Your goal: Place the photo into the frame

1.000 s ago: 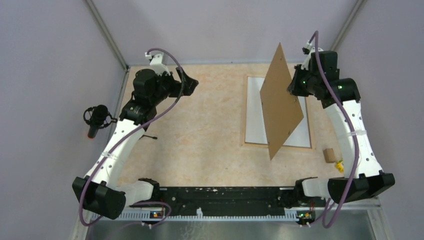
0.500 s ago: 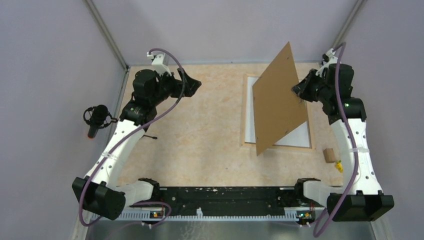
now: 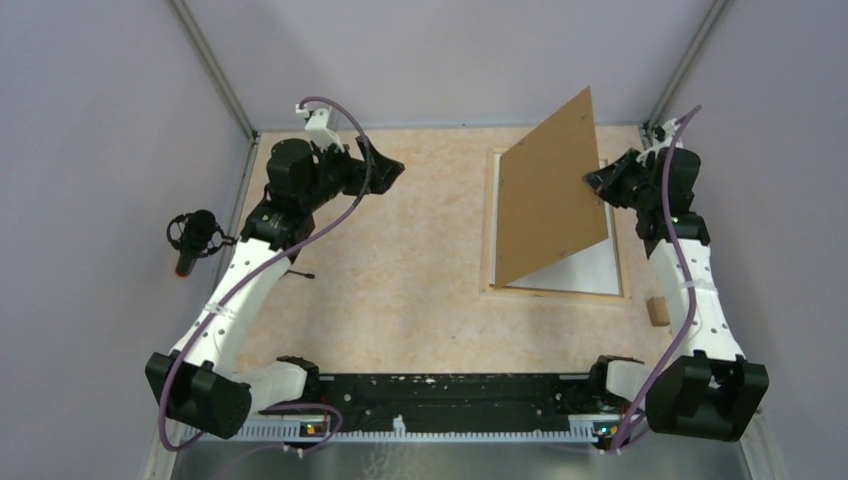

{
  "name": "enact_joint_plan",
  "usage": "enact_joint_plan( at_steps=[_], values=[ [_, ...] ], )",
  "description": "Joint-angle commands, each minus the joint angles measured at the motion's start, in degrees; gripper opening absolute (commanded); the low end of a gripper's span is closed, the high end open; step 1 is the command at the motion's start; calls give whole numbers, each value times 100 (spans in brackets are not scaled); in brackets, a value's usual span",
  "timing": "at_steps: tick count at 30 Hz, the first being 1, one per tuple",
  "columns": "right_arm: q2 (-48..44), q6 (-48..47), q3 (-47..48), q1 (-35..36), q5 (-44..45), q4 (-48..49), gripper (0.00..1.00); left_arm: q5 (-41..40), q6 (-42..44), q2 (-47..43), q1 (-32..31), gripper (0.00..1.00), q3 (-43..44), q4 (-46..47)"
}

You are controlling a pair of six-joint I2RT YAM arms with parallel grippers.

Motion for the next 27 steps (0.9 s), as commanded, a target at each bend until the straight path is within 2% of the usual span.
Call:
enact_joint_plan(
  at_steps=[1,9,27],
  values=[
    [-37,358,-220,-395,-603,1299,0,118,-34,50,-3,99,-3,270],
    [154,545,-991,-882,-1533,2168,0,242,-115,71,68,99,-2,275],
    [743,989,-2061,-1276,-2891,3505,0,368,-194,98,95,99,-43,332]
  ],
)
